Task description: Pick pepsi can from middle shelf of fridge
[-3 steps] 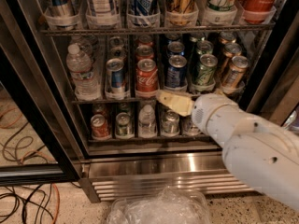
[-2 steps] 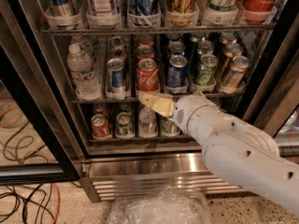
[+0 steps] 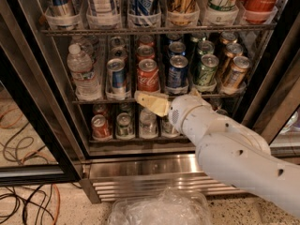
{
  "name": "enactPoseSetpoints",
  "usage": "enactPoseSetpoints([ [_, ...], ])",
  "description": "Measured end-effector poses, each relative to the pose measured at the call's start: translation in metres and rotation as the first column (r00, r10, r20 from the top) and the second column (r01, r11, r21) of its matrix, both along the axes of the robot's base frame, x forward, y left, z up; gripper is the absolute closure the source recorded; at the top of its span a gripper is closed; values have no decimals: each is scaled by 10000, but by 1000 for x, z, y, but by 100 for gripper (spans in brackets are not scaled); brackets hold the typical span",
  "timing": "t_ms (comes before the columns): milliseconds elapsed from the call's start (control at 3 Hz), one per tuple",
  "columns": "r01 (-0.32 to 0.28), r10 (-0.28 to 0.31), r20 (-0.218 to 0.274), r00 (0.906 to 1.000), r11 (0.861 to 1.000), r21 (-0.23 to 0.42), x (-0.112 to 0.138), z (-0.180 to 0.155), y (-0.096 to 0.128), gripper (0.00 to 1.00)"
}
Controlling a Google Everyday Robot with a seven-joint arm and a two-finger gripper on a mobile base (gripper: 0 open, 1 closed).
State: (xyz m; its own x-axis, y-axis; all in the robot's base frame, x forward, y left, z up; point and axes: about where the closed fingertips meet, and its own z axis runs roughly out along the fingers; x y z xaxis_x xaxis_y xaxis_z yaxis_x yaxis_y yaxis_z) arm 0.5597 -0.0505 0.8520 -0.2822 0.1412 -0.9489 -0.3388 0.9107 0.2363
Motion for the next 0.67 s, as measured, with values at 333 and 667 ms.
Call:
enactPoseSetpoints([
  [333,160,-148,431,9990,9994,-290,7,1,4,0],
  [667,538,-455,888,9950,9942,-931,10,2,2,0],
])
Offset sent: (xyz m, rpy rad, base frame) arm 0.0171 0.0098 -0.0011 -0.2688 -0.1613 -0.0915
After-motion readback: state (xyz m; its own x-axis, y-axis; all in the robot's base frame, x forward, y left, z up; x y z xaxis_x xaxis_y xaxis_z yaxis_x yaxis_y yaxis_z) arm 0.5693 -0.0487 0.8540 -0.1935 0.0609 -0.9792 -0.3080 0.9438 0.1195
